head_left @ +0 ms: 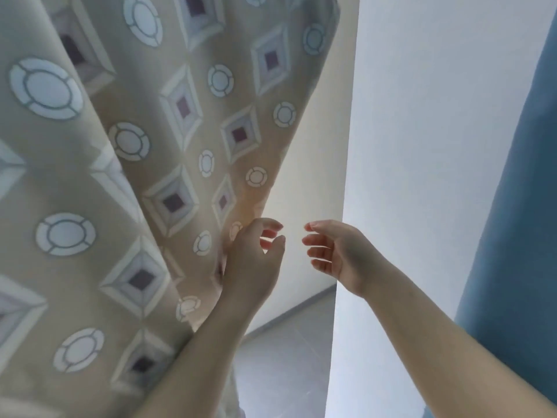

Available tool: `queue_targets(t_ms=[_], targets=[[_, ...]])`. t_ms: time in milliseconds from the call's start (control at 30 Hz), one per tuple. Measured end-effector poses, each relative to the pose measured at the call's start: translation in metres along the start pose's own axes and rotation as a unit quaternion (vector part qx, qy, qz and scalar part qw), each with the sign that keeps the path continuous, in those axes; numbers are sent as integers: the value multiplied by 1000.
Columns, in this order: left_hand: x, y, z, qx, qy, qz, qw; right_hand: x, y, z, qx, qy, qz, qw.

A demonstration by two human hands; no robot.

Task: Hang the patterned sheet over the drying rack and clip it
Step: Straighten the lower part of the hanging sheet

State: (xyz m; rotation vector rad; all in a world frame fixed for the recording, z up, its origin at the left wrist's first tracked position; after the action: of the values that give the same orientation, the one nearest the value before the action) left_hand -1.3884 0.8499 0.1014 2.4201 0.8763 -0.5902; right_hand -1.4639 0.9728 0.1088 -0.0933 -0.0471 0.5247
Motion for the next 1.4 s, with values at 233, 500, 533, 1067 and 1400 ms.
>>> queue_targets(t_ms=[233,500,533,1067,1400], targets=[[30,-12,60,50,118,52,990,3,-4,-75,-10,-91,-72,993],[49,-24,114,44,221,85,971,-1,-4,-137,-16,-179,-138,974],[49,-26,118,43,229,84,969,-3,-3,-139,-18,-182,-140,973],[-42,-116,153,-6,263,19,965,-130,71,-136,79,-145,-69,984],[-122,-91,236,-283,251,-13,926,-267,17,-146,394,10,55,917]])
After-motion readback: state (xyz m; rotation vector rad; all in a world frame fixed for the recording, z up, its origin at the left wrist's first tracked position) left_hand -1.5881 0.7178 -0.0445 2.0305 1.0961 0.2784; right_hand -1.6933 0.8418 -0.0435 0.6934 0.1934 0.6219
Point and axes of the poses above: each hand's wrist, its own x-axis away from the middle knuckle, its own y-axis out of the back of the hand, z = x × y, the point moved 2 cm from there along -x, towards the middle knuckle, and after that the axes turned 2 degrees about x, right-handed, at the moved point
